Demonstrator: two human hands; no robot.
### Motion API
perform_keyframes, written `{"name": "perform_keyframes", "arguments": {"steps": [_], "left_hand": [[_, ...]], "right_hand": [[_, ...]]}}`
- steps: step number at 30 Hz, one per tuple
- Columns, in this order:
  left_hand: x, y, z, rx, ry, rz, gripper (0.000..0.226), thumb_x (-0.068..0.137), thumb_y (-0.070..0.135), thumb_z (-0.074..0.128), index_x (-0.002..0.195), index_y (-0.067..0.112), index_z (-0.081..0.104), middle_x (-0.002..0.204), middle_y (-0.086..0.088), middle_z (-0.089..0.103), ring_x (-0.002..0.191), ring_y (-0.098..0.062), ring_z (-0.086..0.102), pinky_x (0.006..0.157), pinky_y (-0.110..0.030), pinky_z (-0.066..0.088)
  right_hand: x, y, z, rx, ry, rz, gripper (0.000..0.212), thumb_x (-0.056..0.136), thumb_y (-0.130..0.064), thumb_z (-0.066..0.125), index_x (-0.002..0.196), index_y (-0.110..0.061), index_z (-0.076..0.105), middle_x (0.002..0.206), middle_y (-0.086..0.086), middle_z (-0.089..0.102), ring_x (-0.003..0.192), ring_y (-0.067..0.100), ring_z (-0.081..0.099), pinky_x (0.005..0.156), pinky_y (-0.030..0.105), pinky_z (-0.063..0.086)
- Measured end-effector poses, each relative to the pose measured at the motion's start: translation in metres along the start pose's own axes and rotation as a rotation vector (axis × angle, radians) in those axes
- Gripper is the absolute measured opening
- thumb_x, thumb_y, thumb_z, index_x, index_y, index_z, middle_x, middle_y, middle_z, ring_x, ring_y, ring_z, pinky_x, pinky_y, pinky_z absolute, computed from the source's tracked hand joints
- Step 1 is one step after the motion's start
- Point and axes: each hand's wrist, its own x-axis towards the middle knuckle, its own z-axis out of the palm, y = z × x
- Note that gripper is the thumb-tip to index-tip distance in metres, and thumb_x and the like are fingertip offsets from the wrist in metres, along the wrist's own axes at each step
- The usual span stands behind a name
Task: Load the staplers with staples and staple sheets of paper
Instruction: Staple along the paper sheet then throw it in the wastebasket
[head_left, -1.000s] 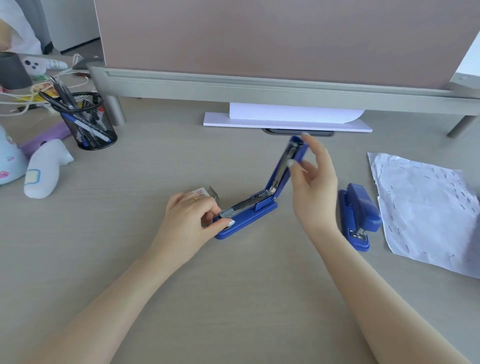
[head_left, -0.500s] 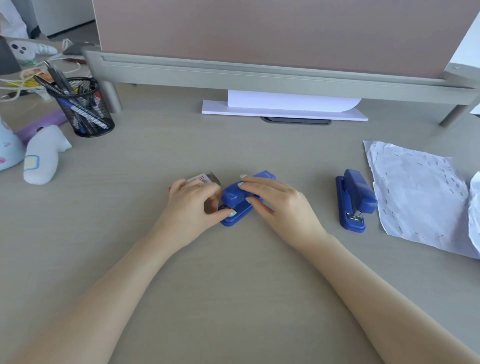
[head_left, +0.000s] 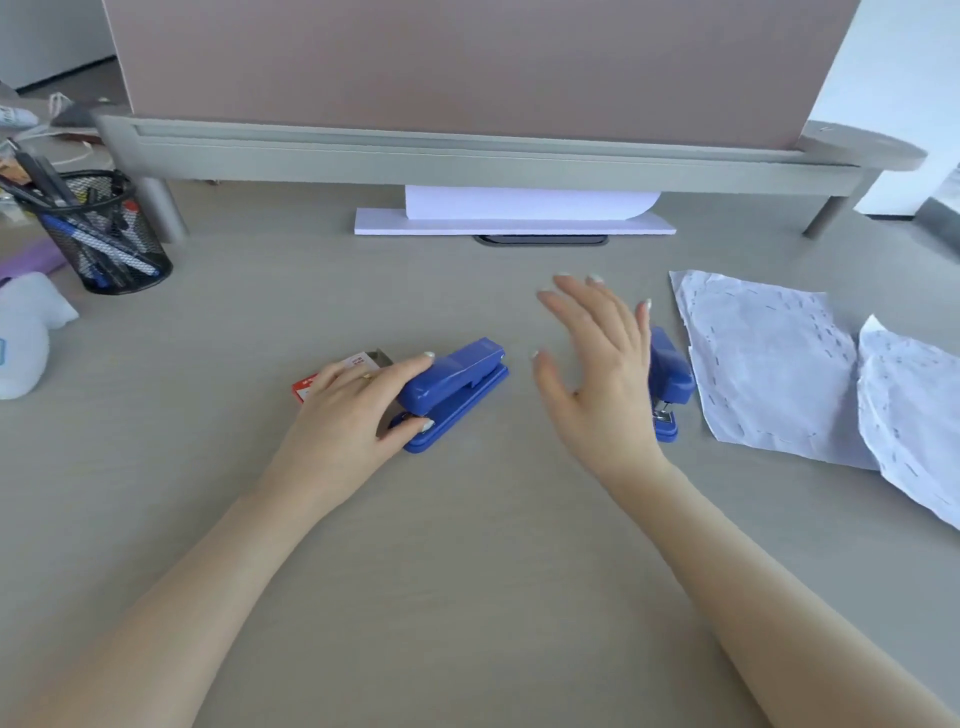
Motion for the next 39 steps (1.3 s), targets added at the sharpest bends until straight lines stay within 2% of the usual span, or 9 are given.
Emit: {"name": "perform_keyframes", "arguments": {"steps": [4, 8, 13, 17, 19, 26, 32, 35, 39], "left_hand": [[0.001, 0.006, -0.003, -0.021, -0.011, -0.065, 0.050, 0.074, 0.020, 0.073, 0.121, 0.013, 0.056, 0.086, -0.009, 0.070, 0.085, -0.016, 0.044, 0.086, -0.020, 0.026], [0.002, 0.013, 0.001, -0.013, -0.020, -0.044, 0.050, 0.071, 0.030, 0.072, 0.115, 0.010, 0.058, 0.075, -0.009, 0.067, 0.081, -0.027, 0.055, 0.078, -0.025, 0.029], [0.006, 0.034, 0.014, 0.046, -0.023, -0.004, 0.051, 0.065, 0.035, 0.078, 0.102, 0.006, 0.058, 0.073, -0.010, 0.067, 0.070, -0.035, 0.060, 0.073, -0.027, 0.029], [0.011, 0.047, 0.019, 0.031, -0.028, -0.007, 0.054, 0.060, 0.037, 0.081, 0.096, 0.004, 0.057, 0.083, -0.012, 0.067, 0.076, -0.037, 0.060, 0.072, -0.039, 0.043], [0.014, 0.050, 0.021, 0.026, -0.043, 0.017, 0.055, 0.063, 0.050, 0.065, 0.100, 0.011, 0.053, 0.096, -0.008, 0.063, 0.084, -0.032, 0.056, 0.075, -0.040, 0.043], [0.032, 0.032, 0.022, 0.013, -0.263, 0.208, 0.080, 0.070, 0.068, 0.039, 0.139, 0.035, 0.018, 0.149, 0.004, 0.023, 0.129, -0.013, 0.015, 0.111, -0.036, 0.003], [0.049, 0.028, 0.022, 0.179, -0.327, 0.379, 0.069, 0.068, 0.071, 0.044, 0.117, 0.022, 0.047, 0.131, 0.003, 0.054, 0.128, -0.012, 0.026, 0.109, -0.033, -0.004], [0.048, 0.031, 0.022, 0.165, -0.273, 0.353, 0.065, 0.063, 0.070, 0.049, 0.105, 0.021, 0.049, 0.115, 0.003, 0.060, 0.117, -0.013, 0.036, 0.109, -0.034, 0.001], [0.044, 0.030, 0.020, 0.208, -0.192, 0.297, 0.061, 0.054, 0.071, 0.052, 0.085, 0.019, 0.049, 0.089, 0.005, 0.056, 0.091, -0.016, 0.048, 0.107, -0.038, 0.014]], "right_hand": [[0.000, 0.054, -0.047, 0.110, 0.142, 0.473, 0.049, 0.086, -0.014, 0.049, 0.134, -0.016, 0.040, 0.137, -0.005, 0.042, 0.133, 0.020, 0.031, 0.110, 0.036, 0.024], [-0.022, 0.110, -0.075, -0.106, -0.052, 0.808, 0.061, 0.087, -0.033, 0.056, 0.139, -0.014, 0.030, 0.146, 0.005, 0.036, 0.137, 0.024, 0.024, 0.112, 0.042, 0.022], [-0.025, 0.126, -0.085, -0.419, -0.306, 0.773, 0.053, 0.083, -0.052, 0.054, 0.121, -0.015, 0.050, 0.134, 0.006, 0.050, 0.124, 0.031, 0.040, 0.102, 0.041, 0.030], [-0.017, 0.131, -0.088, -0.425, -0.221, 0.806, 0.032, 0.081, -0.039, 0.054, 0.106, -0.019, 0.058, 0.110, 0.002, 0.061, 0.099, 0.029, 0.056, 0.076, 0.033, 0.043], [-0.009, 0.133, -0.089, -0.462, -0.242, 0.801, 0.019, 0.080, -0.027, 0.053, 0.093, -0.015, 0.059, 0.093, 0.003, 0.061, 0.079, 0.028, 0.056, 0.061, 0.029, 0.038], [0.009, 0.139, -0.090, -0.547, -0.293, 0.734, 0.019, 0.074, -0.006, 0.049, 0.087, 0.002, 0.060, 0.079, 0.018, 0.062, 0.060, 0.026, 0.043, 0.054, 0.028, 0.032], [0.020, 0.146, -0.092, -0.620, -0.360, 0.718, 0.008, 0.073, -0.005, 0.047, 0.065, -0.004, 0.047, 0.055, 0.008, 0.043, 0.046, 0.022, 0.033, 0.044, 0.023, 0.023], [0.026, 0.150, -0.097, -0.567, -0.275, 0.735, 0.014, 0.074, -0.006, 0.048, 0.074, 0.004, 0.057, 0.068, 0.022, 0.063, 0.048, 0.024, 0.041, 0.048, 0.025, 0.030], [0.034, 0.123, -0.108, -0.535, -0.069, 0.588, 0.016, 0.079, -0.011, 0.051, 0.082, -0.009, 0.067, 0.077, 0.016, 0.069, 0.060, 0.033, 0.054, 0.054, 0.030, 0.042]]}}
